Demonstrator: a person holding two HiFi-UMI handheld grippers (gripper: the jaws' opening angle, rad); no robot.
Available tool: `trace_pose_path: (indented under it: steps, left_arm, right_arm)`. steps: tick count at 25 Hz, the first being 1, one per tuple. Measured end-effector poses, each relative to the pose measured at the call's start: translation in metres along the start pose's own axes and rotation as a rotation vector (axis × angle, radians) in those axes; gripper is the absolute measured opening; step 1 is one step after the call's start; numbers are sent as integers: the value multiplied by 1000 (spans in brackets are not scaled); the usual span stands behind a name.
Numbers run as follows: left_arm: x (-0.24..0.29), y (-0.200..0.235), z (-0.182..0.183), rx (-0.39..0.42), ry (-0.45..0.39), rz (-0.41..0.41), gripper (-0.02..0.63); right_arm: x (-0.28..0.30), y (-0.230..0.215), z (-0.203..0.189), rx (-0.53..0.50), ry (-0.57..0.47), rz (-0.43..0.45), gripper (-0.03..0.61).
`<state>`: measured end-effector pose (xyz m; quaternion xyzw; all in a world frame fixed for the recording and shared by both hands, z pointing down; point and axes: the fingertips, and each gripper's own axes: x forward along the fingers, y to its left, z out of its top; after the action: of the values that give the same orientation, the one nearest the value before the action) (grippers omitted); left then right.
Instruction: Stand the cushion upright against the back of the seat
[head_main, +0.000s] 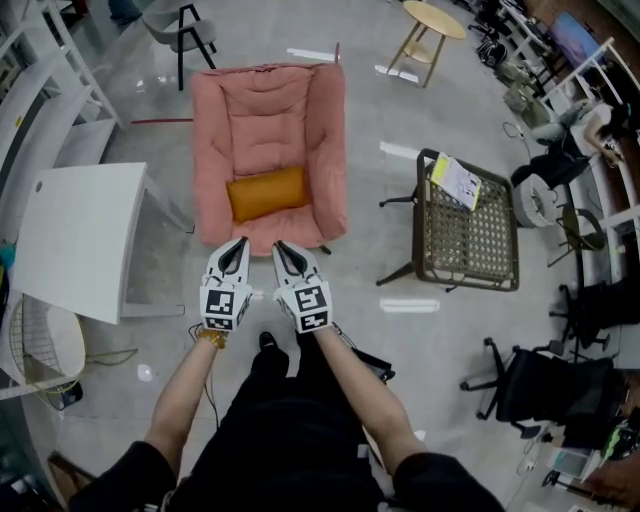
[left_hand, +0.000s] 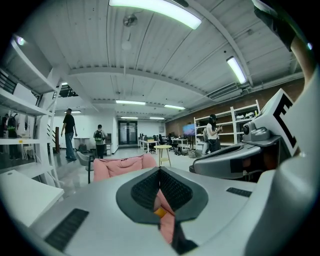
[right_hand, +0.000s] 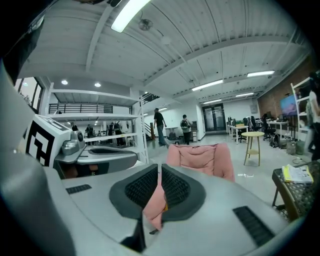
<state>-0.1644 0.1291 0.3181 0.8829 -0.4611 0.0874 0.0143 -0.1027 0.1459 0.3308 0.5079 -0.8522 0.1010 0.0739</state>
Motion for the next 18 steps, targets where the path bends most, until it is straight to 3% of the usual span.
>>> trace_pose_path:
  steps: [7, 11, 18]
  left_arm:
    - [87, 24, -8, 43, 53, 8, 12]
    - [131, 40, -14, 16, 109, 43, 12]
    - [197, 55, -27, 41, 188, 34, 12]
  right_arm:
    - [69, -55, -13, 55, 19, 41, 17]
    - [109, -88, -9, 87, 24, 70, 17]
    - [165, -147, -13, 141, 62, 96, 17]
